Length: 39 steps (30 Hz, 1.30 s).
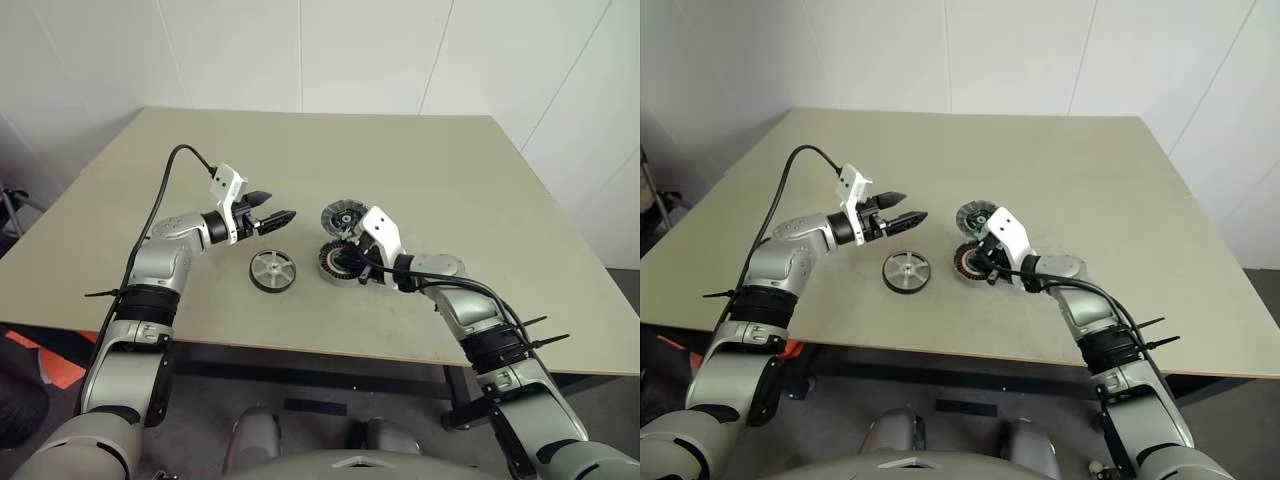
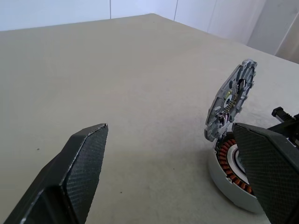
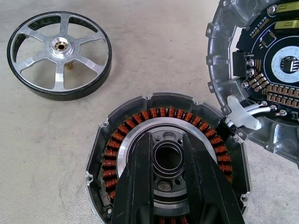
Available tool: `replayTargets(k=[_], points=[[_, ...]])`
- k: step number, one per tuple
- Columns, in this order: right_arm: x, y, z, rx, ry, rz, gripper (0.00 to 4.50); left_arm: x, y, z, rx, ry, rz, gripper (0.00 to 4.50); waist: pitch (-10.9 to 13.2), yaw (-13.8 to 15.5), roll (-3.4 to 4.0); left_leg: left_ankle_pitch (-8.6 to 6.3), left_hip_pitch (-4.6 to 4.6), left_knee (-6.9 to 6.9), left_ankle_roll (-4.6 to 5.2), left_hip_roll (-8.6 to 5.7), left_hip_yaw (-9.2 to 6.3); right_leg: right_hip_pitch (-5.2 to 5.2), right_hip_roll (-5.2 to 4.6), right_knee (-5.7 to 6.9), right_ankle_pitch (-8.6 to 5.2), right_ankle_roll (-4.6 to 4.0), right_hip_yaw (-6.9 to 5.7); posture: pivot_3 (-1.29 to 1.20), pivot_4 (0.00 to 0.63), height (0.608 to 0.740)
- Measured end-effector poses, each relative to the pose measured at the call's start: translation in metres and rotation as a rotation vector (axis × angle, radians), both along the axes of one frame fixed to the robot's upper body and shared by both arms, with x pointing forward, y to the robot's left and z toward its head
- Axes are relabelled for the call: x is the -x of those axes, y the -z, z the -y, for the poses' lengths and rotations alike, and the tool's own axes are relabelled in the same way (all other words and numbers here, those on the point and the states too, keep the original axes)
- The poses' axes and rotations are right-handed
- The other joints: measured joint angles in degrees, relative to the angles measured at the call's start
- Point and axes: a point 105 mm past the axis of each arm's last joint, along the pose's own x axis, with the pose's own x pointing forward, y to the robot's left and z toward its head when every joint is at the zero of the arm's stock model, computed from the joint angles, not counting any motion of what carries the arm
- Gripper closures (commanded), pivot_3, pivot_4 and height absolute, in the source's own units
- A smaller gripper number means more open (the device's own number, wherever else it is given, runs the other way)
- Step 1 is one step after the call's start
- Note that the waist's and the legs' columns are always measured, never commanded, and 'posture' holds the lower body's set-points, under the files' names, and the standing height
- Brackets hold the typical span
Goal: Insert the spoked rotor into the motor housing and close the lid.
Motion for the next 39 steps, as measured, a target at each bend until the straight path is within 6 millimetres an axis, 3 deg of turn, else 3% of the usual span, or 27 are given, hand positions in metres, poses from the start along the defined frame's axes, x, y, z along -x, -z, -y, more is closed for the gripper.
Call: replayTargets(k=[1,6,18,22,25,30,39], points=[[0.0,0.0,0.0,0.0,0.0,0.0,3.92,0.0,0.0,0.0,0.0,0.0,0.0,0.0,0.0,0.0,0.0,0.0,0.0,0.0,0.0,0.0,0.0,0.0,0.0,0.0,0.0,0.0,0.0,0.0,0.0,0.74],[-0.001,0.0,0.001,0.005,0.008,0.006,2.22,0.0,0.0,0.0,0.0,0.0,0.0,0.0,0.0,-0.01,0.0,0.0,0.0,0.0,0.0,0.0,0.0,0.01,0.0,0.0,0.0,0.0,0.0,0.0,0.0,0.74],[-0.002,-0.004,0.009,-0.035,0.033,-0.039,2.22,0.0,0.0,0.0,0.001,0.0,0.0,0.0,0.0,0.01,0.0,-0.02,-0.02,-0.01,0.02,-0.01,0.0,-0.02,0.0,-0.03,0.0,0.0,0.0,0.0,0.0,0.74],[-0.004,-0.03,0.015,-0.188,0.068,-0.061,2.22,0.0,0.0,0.0,0.0,0.0,0.0,0.0,0.01,0.02,0.0,-0.02,-0.07,-0.01,0.03,0.0,0.0,-0.07,0.0,-0.03,0.0,-0.01,0.0,0.0,0.0,0.74],[-0.002,-0.05,0.012,-0.255,0.039,-0.054,2.84,0.0,0.0,0.0,0.001,0.0,0.0,0.0,0.0,0.0,0.0,-0.02,-0.07,-0.03,0.02,0.01,0.0,-0.08,0.01,-0.03,0.01,-0.02,0.0,0.0,0.0,0.74],[0.0,-0.049,0.009,-0.243,0.028,-0.056,4.47,0.0,0.0,0.0,0.001,0.001,0.0,0.0,0.0,0.01,0.0,-0.01,-0.09,-0.03,0.0,0.0,0.01,-0.1,0.0,-0.04,0.0,-0.01,0.0,0.0,0.0,0.74],[0.005,-0.022,-0.005,-0.118,-0.001,-0.062,4.47,0.0,0.001,0.0,-0.002,0.0,-0.001,0.0,0.01,0.0,0.0,0.01,-0.11,-0.03,-0.03,-0.01,0.01,-0.11,0.0,-0.07,-0.01,0.01,0.0,0.0,0.0,0.74]])
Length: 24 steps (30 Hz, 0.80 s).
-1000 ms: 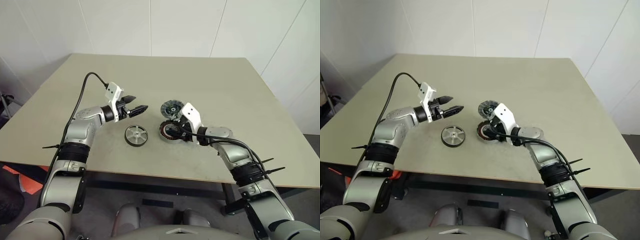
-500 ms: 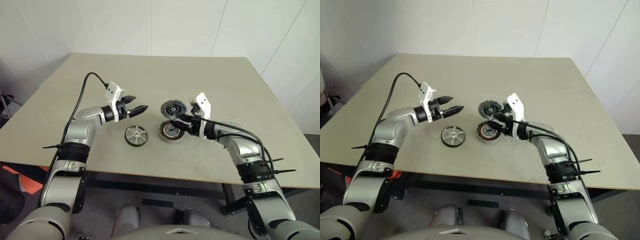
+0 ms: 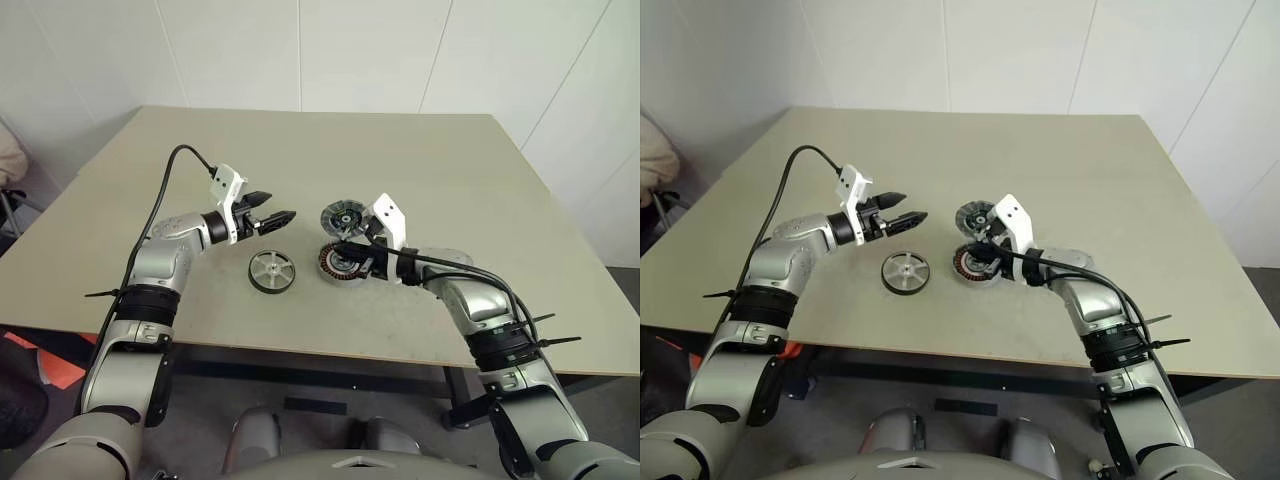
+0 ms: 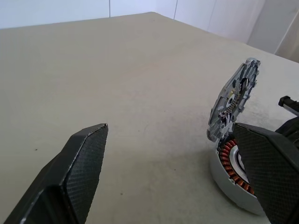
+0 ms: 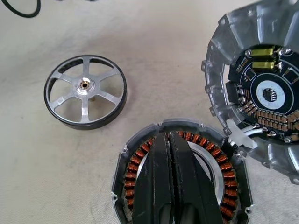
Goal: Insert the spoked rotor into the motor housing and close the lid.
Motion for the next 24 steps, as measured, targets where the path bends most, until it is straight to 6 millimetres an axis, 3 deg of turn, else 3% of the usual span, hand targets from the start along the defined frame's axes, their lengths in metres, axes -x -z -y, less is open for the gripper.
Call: replayTargets(k=[3,7,15,20,24], points=[[0.0,0.002,0.001,0.021,-0.001,0.012,4.47,0.0,0.0,0.0,-0.001,0.0,0.0,0.0,0.0,0.0,0.0,0.0,0.0,-0.01,0.0,0.0,0.0,0.0,0.0,0.0,0.0,0.0,0.0,0.0,0.0,0.74],[0.005,0.02,0.002,0.077,-0.011,-0.002,4.47,0.0,0.0,-0.001,-0.002,-0.001,0.0,0.0,0.0,-0.01,0.0,-0.01,-0.01,0.0,0.01,0.0,0.0,0.0,0.0,-0.01,0.0,0.0,0.0,0.0,0.0,0.74],[0.005,0.025,0.007,0.088,0.004,0.023,4.47,0.0,0.0,-0.001,-0.002,-0.001,0.0,0.0,0.0,0.1,0.0,-0.09,0.24,-0.01,0.14,-0.01,-0.01,0.3,-0.01,-0.07,-0.02,0.03,0.0,0.0,0.0,0.74],[0.003,0.02,0.011,-0.027,0.056,-0.06,4.47,0.0,0.0,-0.001,-0.002,-0.001,-0.001,0.0,0.0,0.05,0.0,-0.11,0.18,-0.01,0.18,-0.01,-0.02,0.24,-0.01,-0.07,-0.02,0.04,0.0,0.0,0.0,0.74],[0.001,0.001,0.01,-0.222,0.076,-0.148,4.47,0.0,0.001,0.0,-0.002,0.001,-0.001,0.0,0.0,-0.02,0.0,-0.11,0.01,-0.02,0.18,0.01,-0.02,0.03,0.0,-0.04,0.0,0.01,0.0,0.0,0.0,0.74]])
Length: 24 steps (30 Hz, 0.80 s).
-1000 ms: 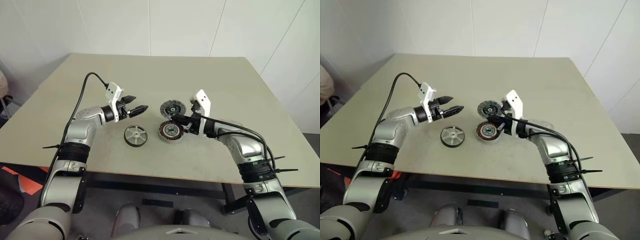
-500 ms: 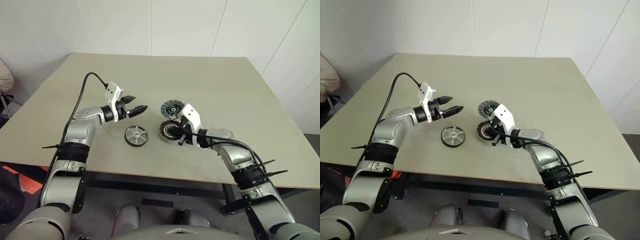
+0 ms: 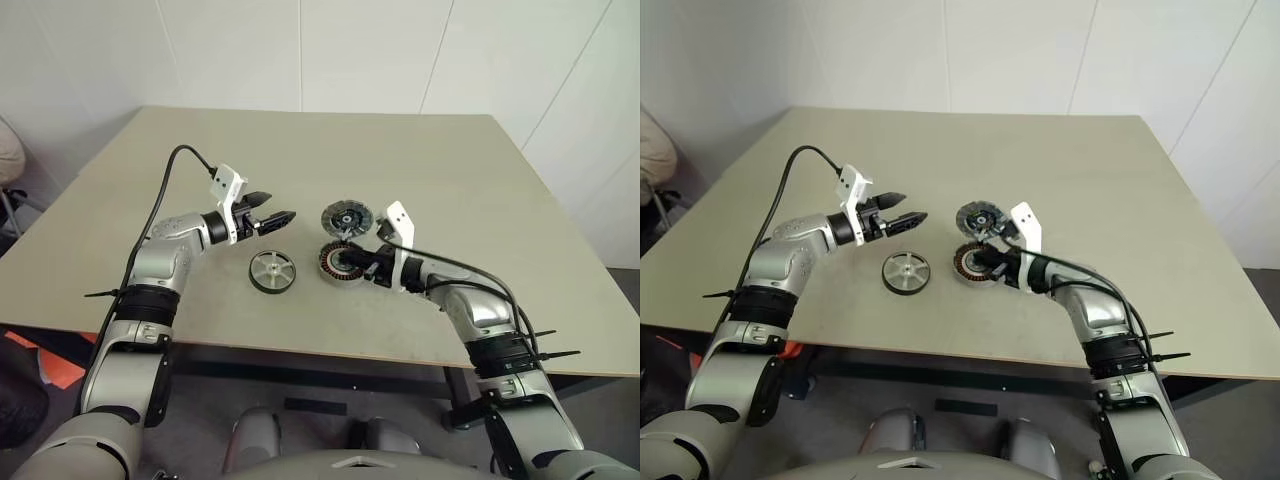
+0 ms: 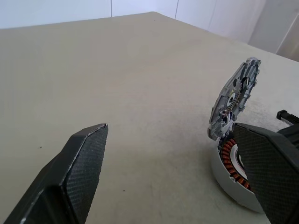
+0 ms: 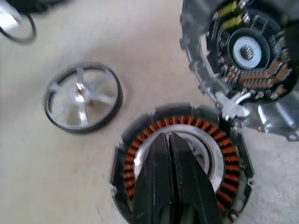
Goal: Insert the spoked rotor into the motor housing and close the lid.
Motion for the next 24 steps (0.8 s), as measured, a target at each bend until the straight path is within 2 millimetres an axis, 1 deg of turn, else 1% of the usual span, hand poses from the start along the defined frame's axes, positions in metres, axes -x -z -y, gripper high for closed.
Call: replayTargets(k=[2,4,6,9,15,20,22,24], points=[[-0.004,-0.009,0.001,-0.011,0.001,0.015,4.47,0.0,0.0,0.001,0.0,0.001,-0.001,0.0,0.0,-0.05,0.0,0.07,-0.01,0.0,-0.12,0.0,0.01,-0.02,0.0,0.0,0.01,-0.03,0.0,0.0,0.0,0.74],[-0.006,-0.01,0.002,0.018,0.012,0.037,4.47,0.0,0.0,0.001,0.0,0.001,-0.001,0.0,0.0,-0.01,0.0,0.08,-0.01,-0.02,-0.15,0.0,0.01,-0.02,0.0,0.0,0.01,-0.02,0.0,0.0,0.0,0.74],[-0.008,-0.001,0.003,0.096,0.022,0.053,4.47,0.0,0.0,0.001,0.0,0.0,-0.001,0.0,0.0,0.0,0.0,0.1,-0.02,-0.02,-0.17,-0.02,0.01,-0.02,0.0,-0.01,0.0,-0.01,0.0,0.0,0.0,0.74],[-0.005,0.017,0.002,0.194,0.005,0.052,4.47,0.0,0.0,0.0,-0.001,-0.003,-0.001,0.0,0.0,0.0,0.0,0.1,-0.02,-0.02,-0.18,-0.02,0.02,-0.02,0.0,-0.01,-0.01,0.0,0.0,0.0,0.0,0.74],[-0.004,0.019,-0.001,0.258,-0.024,0.115,4.47,0.0,0.001,0.0,-0.002,-0.007,-0.001,0.0,0.0,-0.02,0.0,0.09,0.03,-0.02,-0.17,-0.01,0.02,0.01,0.0,0.0,-0.01,0.02,0.01,0.0,0.0,0.74],[-0.003,0.019,-0.003,0.249,-0.025,0.124,4.47,0.004,0.003,0.0,-0.002,0.026,-0.023,0.0,0.0,-0.15,0.0,0.09,0.05,-0.02,-0.15,0.0,0.02,0.01,0.0,0.01,-0.01,0.01,0.02,0.0,0.0,0.74],[-0.003,0.018,-0.003,0.211,-0.012,0.103,4.47,0.009,0.005,-0.001,0.0,0.045,-0.03,0.0,0.0,-0.19,0.0,0.08,0.03,-0.02,-0.15,0.0,0.02,-0.03,0.0,0.01,-0.01,0.01,0.02,0.0,0.0,0.74],[-0.004,0.011,-0.004,0.15,0.003,0.087,4.47,0.015,0.01,-0.003,0.013,0.062,-0.05,0.0,0.01,-0.16,0.0,0.08,-0.03,-0.03,-0.14,0.0,0.02,-0.09,0.0,0.01,-0.01,0.0,0.02,0.0,0.0,0.74]])
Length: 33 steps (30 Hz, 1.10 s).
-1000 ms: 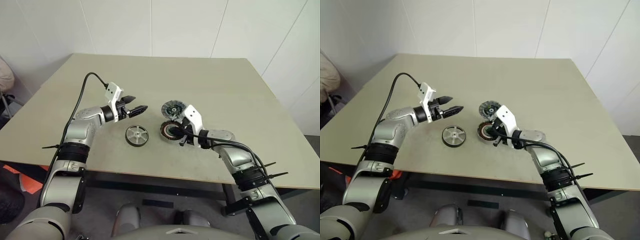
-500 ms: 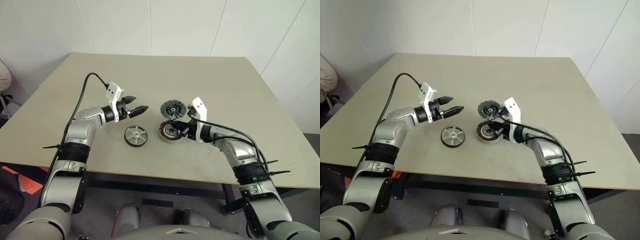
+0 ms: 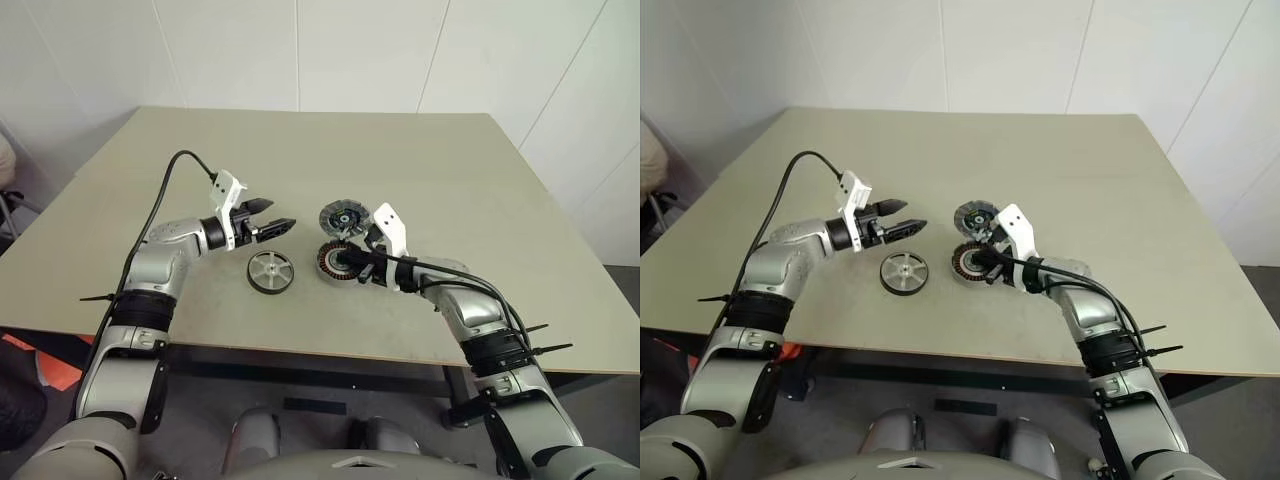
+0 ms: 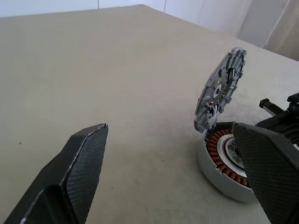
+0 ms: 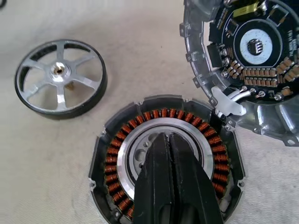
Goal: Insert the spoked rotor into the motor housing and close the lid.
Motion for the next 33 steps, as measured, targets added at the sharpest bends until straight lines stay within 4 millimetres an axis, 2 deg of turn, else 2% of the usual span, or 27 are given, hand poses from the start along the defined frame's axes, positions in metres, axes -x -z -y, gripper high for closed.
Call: replayTargets(k=[3,7,9,14,17,20,24,33], points=[[0.0,-0.019,-0.001,-0.08,0.002,0.015,4.47,0.009,0.008,-0.007,0.017,0.015,-0.054,0.0,0.0,0.02,0.0,0.0,-0.02,-0.01,0.0,0.0,0.01,-0.02,0.0,0.0,0.0,-0.01,0.02,0.0,0.0,0.74],[0.001,-0.044,0.001,-0.126,-0.02,0.046,4.47,0.038,0.019,-0.022,0.026,0.064,-0.133,0.0,0.0,-0.22,0.01,-0.01,0.03,-0.06,0.0,-0.01,0.05,-0.05,0.01,0.01,0.0,-0.03,0.08,0.0,0.0,0.74],[0.0,-0.044,0.007,-0.116,-0.004,0.041,4.47,0.047,0.018,-0.028,0.058,0.066,-0.172,0.0,0.01,-0.19,0.01,-0.02,0.04,-0.06,0.02,-0.01,0.06,-0.05,0.01,0.01,-0.01,-0.02,0.08,0.0,0.0,0.74],[0.0,-0.037,0.008,-0.111,0.002,0.015,4.47,0.066,0.003,-0.043,0.174,0.06,-0.227,0.0,0.02,-0.32,0.03,-0.04,0.19,-0.06,0.04,-0.02,0.06,0.06,0.01,0.03,-0.02,0.0,0.1,0.0,0.0,0.74],[0.0,-0.034,0.007,-0.101,-0.003,0.004,4.47,0.075,0.006,-0.052,0.217,0.028,-0.284,0.0,0.03,-0.74,0.04,-0.03,0.2,-0.06,0.04,-0.02,0.05,0.09,0.02,0.03,-0.02,0.0,0.09,0.0,0.0,0.74],[0.0,-0.029,0.007,-0.085,-0.007,-0.011,4.47,0.091,0.023,-0.053,0.217,0.004,-0.358,0.0,0.02,-1.38,0.04,-0.09,0.22,-0.06,0.14,-0.07,0.05,0.14,0.01,-0.01,-0.02,0.01,0.14,0.0,0.0,0.74],[-0.001,-0.02,0.011,-0.059,0.003,-0.039,4.47,0.107,0.067,-0.059,0.213,-0.117,-0.5,0.0,0.04,-1.64,0.02,-0.11,0.11,-0.06,0.16,0.03,0.05,0.02,0.13,-0.06,-0.03,0.01,0.15,0.0,0.0,0.74],[0.0,-0.019,0.012,-0.041,-0.011,-0.039,4.47,0.106,0.068,-0.053,0.238,-0.138,-0.501,0.0,0.04,-1.52,0.02,-0.09,0.38,-0.06,0.14,0.11,0.04,0.34,0.26,-0.19,-0.03,0.02,0.2,0.0,0.0,0.74]])
